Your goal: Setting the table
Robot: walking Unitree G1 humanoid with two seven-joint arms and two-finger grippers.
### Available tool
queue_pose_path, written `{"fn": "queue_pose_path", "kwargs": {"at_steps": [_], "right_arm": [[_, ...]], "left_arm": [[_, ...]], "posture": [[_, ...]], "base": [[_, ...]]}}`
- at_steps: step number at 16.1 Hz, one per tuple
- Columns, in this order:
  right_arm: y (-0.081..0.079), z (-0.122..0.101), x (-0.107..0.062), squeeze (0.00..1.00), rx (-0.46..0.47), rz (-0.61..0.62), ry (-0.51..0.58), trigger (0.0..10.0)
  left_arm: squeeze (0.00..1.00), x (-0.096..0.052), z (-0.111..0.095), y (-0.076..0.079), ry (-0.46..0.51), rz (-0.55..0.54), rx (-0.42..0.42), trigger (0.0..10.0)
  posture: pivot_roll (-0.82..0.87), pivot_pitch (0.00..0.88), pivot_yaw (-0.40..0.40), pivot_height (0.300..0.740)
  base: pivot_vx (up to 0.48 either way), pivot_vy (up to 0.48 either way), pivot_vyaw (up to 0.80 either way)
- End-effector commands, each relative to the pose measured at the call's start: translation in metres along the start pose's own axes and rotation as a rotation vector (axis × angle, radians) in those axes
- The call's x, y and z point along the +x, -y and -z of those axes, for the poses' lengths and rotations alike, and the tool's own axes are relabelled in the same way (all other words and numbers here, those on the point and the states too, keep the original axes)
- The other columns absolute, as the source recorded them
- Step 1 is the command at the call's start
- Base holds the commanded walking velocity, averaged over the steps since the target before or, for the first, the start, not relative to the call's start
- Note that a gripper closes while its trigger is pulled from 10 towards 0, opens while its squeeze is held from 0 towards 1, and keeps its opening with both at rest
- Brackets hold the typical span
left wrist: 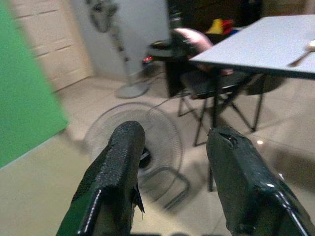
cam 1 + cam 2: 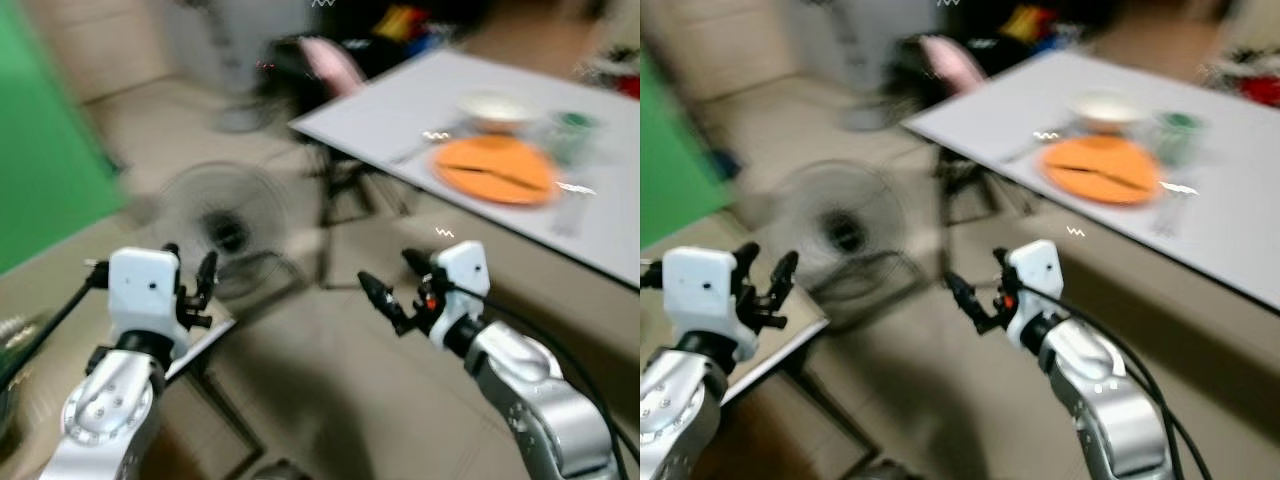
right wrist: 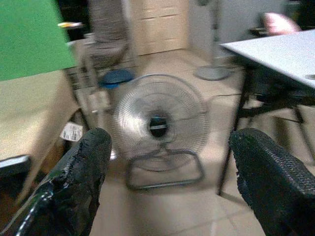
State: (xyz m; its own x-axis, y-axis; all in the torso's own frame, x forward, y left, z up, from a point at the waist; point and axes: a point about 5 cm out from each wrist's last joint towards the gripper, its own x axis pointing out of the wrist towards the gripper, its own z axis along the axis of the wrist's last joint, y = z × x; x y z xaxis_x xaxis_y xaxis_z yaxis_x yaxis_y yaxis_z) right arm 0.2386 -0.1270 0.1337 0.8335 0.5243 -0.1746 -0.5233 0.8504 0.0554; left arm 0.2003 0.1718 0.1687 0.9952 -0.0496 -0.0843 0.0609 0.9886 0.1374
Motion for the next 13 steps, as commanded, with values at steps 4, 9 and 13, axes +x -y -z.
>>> {"fn": "queue_pose_path", "kwargs": {"at_steps": [4, 9, 13], "right_arm": [[-0.001, 0.0, -0.002, 0.0, 0.003, -0.027, 0.006, 10.0], [0.003, -0.001, -0.004, 0.0, -0.002, -0.037, 0.016, 10.0], [0.01, -0.007, -0.005, 0.0, 0.075, 0.002, 0.066, 10.0]], "left_arm": [[0.0, -0.003, -0.001, 0.001, -0.004, -0.007, 0.01, 10.0], [0.0, -0.006, -0.002, 0.004, -0.005, -0.006, 0.007, 10.0], [0.0, -0.005, -0.016, 0.006, 0.055, 0.007, 0.026, 10.0]], "posture": [[-0.02, 0.0, 0.057, 0.74], [-0.02, 0.0, 0.05, 0.74], [-0.02, 0.0, 0.033, 0.74]], "base": [[0.0, 0.338, 0.8], [0.0, 0.309, 0.8], [0.0, 0.307, 0.2]]}}
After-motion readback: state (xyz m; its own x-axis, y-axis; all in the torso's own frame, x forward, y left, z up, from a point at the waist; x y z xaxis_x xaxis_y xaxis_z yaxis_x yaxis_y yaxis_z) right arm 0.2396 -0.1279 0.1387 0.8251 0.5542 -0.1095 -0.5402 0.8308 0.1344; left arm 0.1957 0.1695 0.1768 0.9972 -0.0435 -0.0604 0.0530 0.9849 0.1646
